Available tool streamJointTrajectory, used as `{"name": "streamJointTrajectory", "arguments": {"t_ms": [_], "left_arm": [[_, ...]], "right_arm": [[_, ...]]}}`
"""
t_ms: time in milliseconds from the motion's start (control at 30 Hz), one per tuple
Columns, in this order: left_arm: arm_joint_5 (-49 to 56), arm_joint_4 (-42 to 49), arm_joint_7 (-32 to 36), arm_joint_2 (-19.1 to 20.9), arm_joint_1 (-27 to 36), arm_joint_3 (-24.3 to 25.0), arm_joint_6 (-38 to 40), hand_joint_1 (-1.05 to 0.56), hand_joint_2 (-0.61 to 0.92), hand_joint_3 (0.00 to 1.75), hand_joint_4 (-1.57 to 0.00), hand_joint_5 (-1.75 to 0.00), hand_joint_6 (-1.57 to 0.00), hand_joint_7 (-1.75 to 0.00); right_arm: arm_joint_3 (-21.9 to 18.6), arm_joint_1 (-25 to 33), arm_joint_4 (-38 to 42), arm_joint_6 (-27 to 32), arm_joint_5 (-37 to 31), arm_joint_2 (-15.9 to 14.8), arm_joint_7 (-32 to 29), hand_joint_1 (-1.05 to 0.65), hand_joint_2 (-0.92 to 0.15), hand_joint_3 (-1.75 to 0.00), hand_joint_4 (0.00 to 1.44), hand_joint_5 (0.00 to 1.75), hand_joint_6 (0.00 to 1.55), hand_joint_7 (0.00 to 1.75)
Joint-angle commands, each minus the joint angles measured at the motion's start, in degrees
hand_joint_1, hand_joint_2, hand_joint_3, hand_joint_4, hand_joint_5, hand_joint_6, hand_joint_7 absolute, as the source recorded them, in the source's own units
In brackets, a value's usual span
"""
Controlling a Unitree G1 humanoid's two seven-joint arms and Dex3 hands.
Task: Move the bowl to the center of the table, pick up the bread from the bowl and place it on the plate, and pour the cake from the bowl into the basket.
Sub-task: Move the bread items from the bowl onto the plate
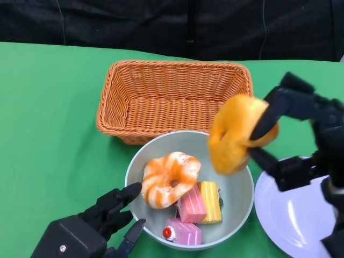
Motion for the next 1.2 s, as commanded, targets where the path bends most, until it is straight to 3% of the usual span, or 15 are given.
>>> {"name": "streamJointTrajectory", "arguments": {"t_ms": [33,233,467,633,700,1000,1033,1067,1100,1200], "left_arm": [[-0.12,-0.37,-0.59,0.55,0.09,0.58,-0.30,-0.64,0.92,0.64,-0.26,-0.47,-0.38,-0.05],[-0.25,-0.52,-0.62,0.58,0.15,0.75,0.04,-0.63,0.92,0.65,-0.24,-0.48,-0.37,-0.04],[-0.53,-0.54,-0.81,0.63,0.23,0.82,0.11,-0.64,0.92,0.65,-0.22,-0.49,-0.37,-0.03],[-0.93,-0.69,-1.10,0.72,0.45,1.04,0.24,-0.63,0.92,0.65,-0.21,-0.49,-0.36,-0.03],[-0.90,-0.86,-1.06,0.70,0.49,0.99,0.41,-0.63,0.92,0.65,-0.21,-0.50,-0.37,-0.03],[-0.90,-0.95,-1.01,0.69,0.51,0.97,0.53,-0.62,0.92,0.65,-0.20,-0.51,-0.37,-0.03],[-0.80,-1.02,-0.90,0.64,0.86,0.85,0.26,-0.62,0.92,0.65,-0.20,-0.51,-0.37,-0.03],[-0.73,-1.08,-0.81,0.60,1.12,0.76,0.07,-0.63,0.92,0.64,-0.19,-0.52,-0.35,-0.01],[-0.63,-1.11,-0.77,0.62,1.33,0.68,-0.11,-0.64,0.92,0.64,-0.19,-0.52,-0.34,-0.01],[-0.59,-1.18,-0.74,0.61,1.50,0.63,-0.15,-0.65,0.92,0.63,-0.19,-0.53,-0.33,-0.01]], "right_arm": [[-3.50,-1.45,-0.87,2.00,0.63,-0.93,-0.03,-0.12,-0.17,-1.72,1.06,1.75,0.91,1.59],[-8.45,-1.83,-2.63,6.30,-4.36,-2.55,-1.63,-0.10,-0.11,-1.75,1.11,1.75,0.92,1.61],[-10.74,-1.63,-3.45,10.21,-11.32,-5.98,-1.89,-0.03,-0.04,-1.75,1.10,1.75,0.93,1.57],[-9.59,-0.46,-7.70,18.91,-21.71,-8.72,-0.51,-0.05,-0.02,-1.75,1.07,1.75,0.92,1.55],[-8.53,-0.52,-8.15,20.70,-25.09,-10.00,-0.09,0.01,0.03,-1.75,1.06,1.75,0.92,1.55],[-6.99,-0.48,-8.77,22.87,-26.34,-11.31,-0.43,0.06,0.07,-1.75,1.07,1.75,0.92,1.55],[-5.35,-0.88,-7.75,25.62,-27.91,-12.63,4.28,0.06,0.07,-1.75,1.07,1.75,0.92,1.55],[-4.07,-1.19,-7.05,27.80,-29.07,-13.65,7.87,0.03,-0.09,-1.51,0.99,1.75,0.86,1.60],[-2.86,-1.55,-6.28,29.92,-29.97,-14.32,10.75,0.02,-0.16,-1.38,0.97,1.75,0.83,1.62],[-1.16,-2.06,-5.50,32.96,-30.62,-14.92,13.37,0.01,-0.28,-1.14,0.94,1.75,0.79,1.66]]}}
